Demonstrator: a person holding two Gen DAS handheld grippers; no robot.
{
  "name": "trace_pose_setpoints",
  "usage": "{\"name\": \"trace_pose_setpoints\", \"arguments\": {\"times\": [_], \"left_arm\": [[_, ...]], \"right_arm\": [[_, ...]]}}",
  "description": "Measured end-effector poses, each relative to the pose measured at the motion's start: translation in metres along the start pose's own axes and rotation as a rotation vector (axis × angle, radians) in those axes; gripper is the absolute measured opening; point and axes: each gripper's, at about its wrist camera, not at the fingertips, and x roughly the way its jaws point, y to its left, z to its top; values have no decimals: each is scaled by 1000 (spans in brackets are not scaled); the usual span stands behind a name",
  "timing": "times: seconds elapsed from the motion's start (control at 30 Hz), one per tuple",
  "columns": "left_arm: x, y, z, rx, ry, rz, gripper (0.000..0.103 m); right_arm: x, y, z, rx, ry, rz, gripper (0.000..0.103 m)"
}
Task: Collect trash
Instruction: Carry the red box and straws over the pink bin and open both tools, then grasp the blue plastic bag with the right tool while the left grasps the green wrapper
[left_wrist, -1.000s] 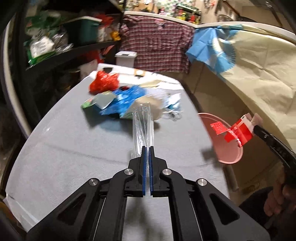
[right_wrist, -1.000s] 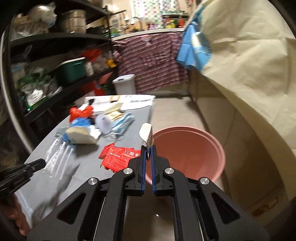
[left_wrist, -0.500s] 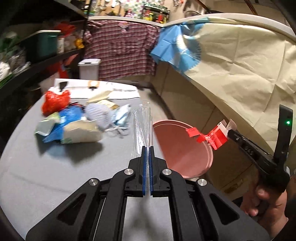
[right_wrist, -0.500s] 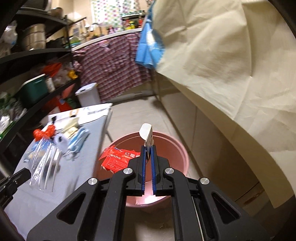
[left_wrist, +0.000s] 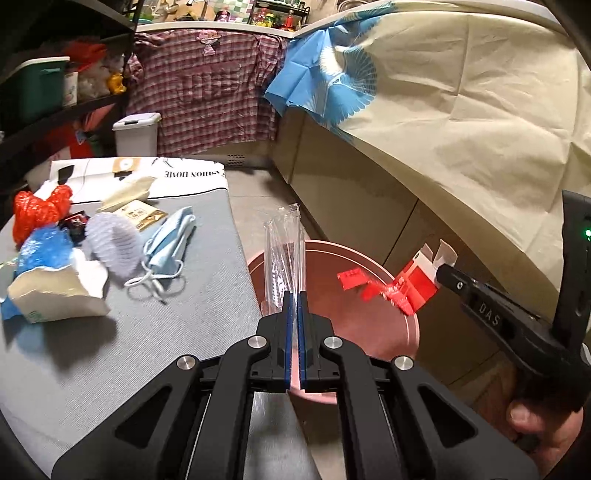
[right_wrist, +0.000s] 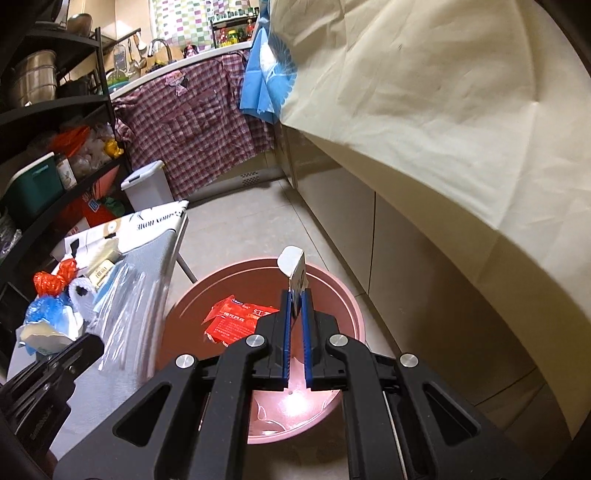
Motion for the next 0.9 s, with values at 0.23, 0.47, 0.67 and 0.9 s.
{"name": "trace_pose_setpoints", "arguments": {"times": [0.23,0.47,0.67,0.9], "left_arm": [[16,1,6,-3,11,-3,2],[20,3,6,-26,35,-37,31],[6,3,1,-17,22,-35,31],[-26,6,0,-1,-7,-9,31]], "right_arm": [[6,0,-2,-14,-3,-9,7],[9,7,-5,-43,10,-11,46],[4,9,-7,-58,-7,-26,46],[-12,19,-13,-105,-83,-10,46]]}}
